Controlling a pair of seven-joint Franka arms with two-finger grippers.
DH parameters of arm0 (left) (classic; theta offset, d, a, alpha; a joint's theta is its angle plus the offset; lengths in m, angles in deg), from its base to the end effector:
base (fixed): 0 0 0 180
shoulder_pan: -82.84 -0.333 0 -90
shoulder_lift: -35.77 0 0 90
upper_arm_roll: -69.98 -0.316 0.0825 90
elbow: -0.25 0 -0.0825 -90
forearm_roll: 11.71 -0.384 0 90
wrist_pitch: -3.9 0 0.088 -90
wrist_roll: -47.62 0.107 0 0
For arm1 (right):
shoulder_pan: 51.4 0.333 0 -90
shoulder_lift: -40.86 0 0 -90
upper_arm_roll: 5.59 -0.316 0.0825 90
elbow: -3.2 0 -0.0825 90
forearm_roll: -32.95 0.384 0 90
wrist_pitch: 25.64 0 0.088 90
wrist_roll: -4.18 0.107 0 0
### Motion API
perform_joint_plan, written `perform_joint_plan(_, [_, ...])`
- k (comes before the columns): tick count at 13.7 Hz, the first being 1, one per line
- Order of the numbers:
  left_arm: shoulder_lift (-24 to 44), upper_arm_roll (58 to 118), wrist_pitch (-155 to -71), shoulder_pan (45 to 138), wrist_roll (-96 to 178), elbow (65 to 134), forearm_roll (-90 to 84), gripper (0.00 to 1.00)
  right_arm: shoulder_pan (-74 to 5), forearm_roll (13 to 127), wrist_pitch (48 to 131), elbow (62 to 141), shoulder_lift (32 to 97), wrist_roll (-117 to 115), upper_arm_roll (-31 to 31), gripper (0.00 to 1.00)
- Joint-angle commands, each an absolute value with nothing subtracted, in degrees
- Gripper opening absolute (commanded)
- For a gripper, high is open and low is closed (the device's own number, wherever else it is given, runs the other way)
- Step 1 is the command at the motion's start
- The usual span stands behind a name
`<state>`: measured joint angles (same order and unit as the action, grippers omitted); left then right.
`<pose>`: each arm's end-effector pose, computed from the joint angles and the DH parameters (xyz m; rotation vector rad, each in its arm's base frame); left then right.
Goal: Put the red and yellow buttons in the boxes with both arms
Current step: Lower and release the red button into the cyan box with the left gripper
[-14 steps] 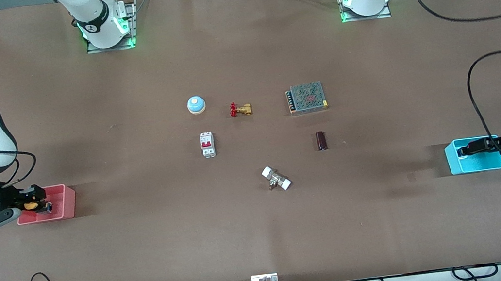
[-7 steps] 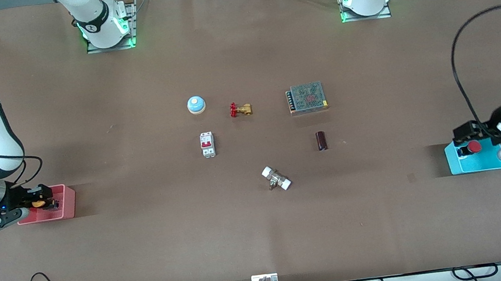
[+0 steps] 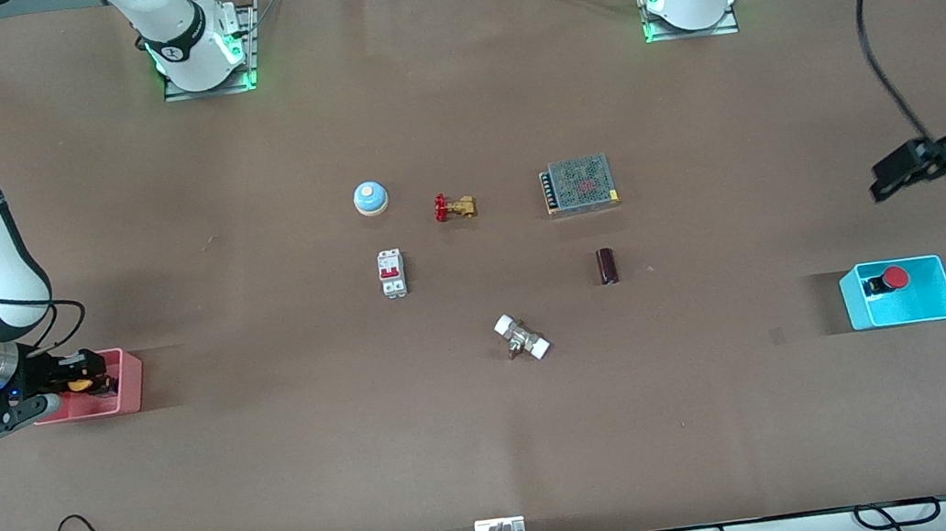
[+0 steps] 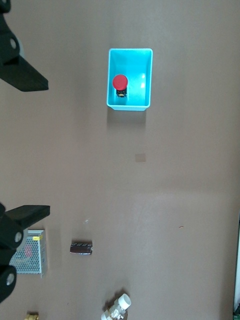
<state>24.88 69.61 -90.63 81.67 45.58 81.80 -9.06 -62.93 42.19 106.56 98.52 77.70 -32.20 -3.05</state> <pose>0.6196 0.0117 0.5902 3.0943 0.1008 0.0562 0.6649 -0.1598 0.2334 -3.0257 -0.4417 -0.0636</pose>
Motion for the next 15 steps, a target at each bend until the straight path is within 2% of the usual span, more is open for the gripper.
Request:
perform_joint_plan(1, [27.2,73.1,-90.4,77.7,44.8,84.2,-8.5,1.00,-63.5,43.7,107.4,97.5,78.4,-34.0,-3.4,0.34])
perform_joint_plan(5, [27.5,72.7,-88.8,78.2,45.4,84.4,-8.9,1.00,-63.5,43.7,107.6,97.5,78.7,-34.0,-3.4,0.41])
perform_joint_plan(6, [27.5,72.8,-88.8,78.2,45.4,84.6,-8.9,1.00,-63.5,43.7,107.6,97.5,78.8,-34.0,-3.4,0.47])
perform_joint_plan(8, [27.4,73.2,-88.8,77.8,45.4,84.6,-9.0,1.00,-63.5,43.7,107.6,97.5,79.0,-34.0,-3.4,0.51])
perform_joint_plan(9, [27.3,73.2,-88.8,77.9,45.4,84.6,-9.0,1.00,-63.5,43.7,107.7,97.5,79.1,-34.0,-3.4,0.58])
perform_joint_plan(13, [27.2,73.3,-88.8,77.8,45.3,84.6,-8.9,1.00,-63.5,43.7,107.8,97.4,79.1,-33.9,-3.4,0.67])
perform_joint_plan(15, [27.2,73.4,-88.7,77.7,44.9,84.7,-8.9,1.00,-63.6,43.6,107.7,97.2,78.9,-33.9,-3.4,0.74])
